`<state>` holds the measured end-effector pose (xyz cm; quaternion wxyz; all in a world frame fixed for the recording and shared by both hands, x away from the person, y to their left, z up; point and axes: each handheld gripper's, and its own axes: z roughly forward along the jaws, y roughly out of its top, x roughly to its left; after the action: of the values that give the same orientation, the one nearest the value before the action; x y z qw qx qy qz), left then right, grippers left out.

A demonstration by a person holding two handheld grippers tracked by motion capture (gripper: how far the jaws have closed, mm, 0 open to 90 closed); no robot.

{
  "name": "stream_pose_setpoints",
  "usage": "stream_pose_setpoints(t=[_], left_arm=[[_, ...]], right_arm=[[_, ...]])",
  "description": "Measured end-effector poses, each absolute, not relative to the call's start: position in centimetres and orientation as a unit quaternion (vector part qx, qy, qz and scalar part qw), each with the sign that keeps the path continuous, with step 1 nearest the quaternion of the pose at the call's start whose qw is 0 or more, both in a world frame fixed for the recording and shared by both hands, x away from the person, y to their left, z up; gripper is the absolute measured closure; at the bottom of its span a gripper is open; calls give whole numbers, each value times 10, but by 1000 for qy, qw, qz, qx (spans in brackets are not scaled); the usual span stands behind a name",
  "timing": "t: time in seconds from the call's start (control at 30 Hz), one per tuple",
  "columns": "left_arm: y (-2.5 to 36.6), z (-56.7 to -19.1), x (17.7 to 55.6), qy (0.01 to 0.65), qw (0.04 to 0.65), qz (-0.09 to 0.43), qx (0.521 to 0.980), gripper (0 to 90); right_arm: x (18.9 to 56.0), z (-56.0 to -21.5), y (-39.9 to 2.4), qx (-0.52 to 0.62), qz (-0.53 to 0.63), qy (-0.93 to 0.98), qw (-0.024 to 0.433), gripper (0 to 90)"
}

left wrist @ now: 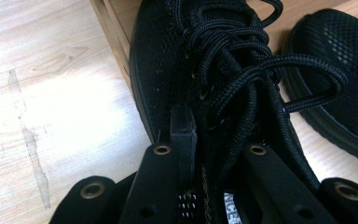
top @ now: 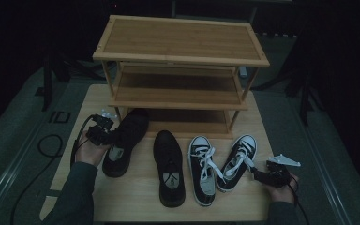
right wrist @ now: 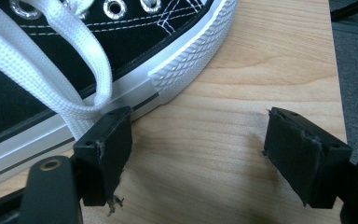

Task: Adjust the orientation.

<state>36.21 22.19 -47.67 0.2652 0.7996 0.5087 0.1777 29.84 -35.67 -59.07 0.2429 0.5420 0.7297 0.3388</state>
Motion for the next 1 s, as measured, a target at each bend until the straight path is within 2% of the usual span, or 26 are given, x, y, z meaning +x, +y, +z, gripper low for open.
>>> stream_pose_setpoints(t=[1.0], left_arm=[[200, -485, 398, 496, 253, 200, 807, 827]], right_arm=[[299, -591, -357, 542, 339, 730, 242, 230]])
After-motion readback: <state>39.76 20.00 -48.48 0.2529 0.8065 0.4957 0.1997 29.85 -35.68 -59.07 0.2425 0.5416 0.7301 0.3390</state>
